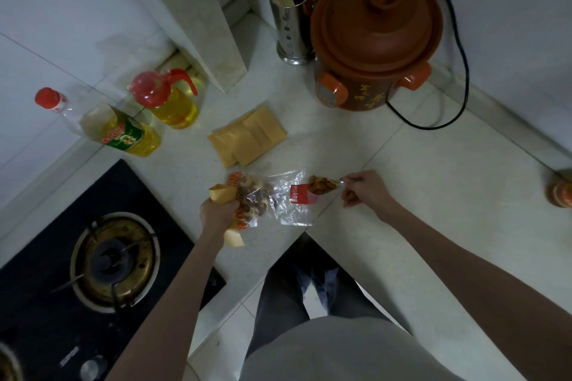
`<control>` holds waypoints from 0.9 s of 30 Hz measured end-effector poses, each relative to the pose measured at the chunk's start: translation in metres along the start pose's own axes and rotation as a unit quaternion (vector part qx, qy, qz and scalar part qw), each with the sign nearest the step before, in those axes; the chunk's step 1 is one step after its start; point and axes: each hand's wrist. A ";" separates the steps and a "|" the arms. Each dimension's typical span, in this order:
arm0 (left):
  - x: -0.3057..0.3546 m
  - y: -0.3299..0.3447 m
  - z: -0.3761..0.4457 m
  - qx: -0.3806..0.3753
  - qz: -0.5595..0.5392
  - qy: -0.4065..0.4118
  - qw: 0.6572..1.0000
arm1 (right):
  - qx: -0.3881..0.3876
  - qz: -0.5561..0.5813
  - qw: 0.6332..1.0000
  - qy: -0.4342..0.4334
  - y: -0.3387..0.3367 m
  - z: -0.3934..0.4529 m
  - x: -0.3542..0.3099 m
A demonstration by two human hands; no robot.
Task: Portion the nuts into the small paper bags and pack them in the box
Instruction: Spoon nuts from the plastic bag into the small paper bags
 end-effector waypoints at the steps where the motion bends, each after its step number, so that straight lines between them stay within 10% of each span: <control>1: 0.000 0.000 -0.001 0.001 0.003 0.006 1.000 | 0.006 -0.003 1.000 0.001 -0.005 -0.001 0.001; 9: 0.016 -0.003 -0.026 0.043 0.082 0.156 0.983 | 0.039 -0.037 0.998 -0.023 -0.031 -0.022 -0.017; 16: 0.064 -0.020 -0.071 0.014 0.118 0.425 0.897 | -0.008 -0.097 0.990 -0.102 -0.023 -0.065 -0.105; 27: 0.110 -0.043 -0.131 0.010 0.033 0.471 0.882 | -0.100 -0.180 0.956 -0.209 -0.011 -0.153 -0.231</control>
Point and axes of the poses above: each hand's wrist, its own z-axis towards the middle knuckle, its own y-axis out of the palm, x = y × z, and after that the axes turned 2 degrees about -z, right-handed
